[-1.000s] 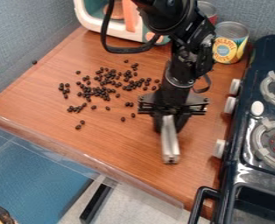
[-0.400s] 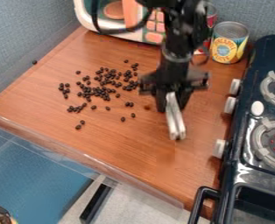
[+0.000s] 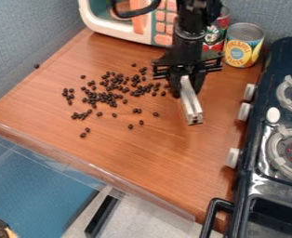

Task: Sweep into pile

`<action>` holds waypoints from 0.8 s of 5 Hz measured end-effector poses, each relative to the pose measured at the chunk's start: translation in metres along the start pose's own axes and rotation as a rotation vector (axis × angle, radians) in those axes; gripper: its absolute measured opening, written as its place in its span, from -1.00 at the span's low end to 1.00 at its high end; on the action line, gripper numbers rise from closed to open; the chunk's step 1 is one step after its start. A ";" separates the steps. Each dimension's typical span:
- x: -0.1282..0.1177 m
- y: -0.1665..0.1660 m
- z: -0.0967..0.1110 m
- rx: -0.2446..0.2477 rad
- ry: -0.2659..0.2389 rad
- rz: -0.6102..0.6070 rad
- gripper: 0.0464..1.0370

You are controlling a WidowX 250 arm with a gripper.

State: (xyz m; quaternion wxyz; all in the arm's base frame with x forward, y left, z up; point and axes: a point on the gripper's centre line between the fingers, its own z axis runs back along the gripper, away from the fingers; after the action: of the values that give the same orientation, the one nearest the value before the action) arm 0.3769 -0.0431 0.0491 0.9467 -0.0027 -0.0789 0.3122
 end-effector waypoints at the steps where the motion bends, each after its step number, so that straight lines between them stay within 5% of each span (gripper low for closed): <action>1: 0.014 -0.014 -0.008 0.004 0.012 0.028 -0.32; 4: 0.040 -0.036 -0.027 0.036 0.009 0.060 -0.32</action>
State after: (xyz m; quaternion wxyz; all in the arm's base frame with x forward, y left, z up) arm 0.4340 -0.0477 0.0299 0.9372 0.0104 -0.0690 0.3418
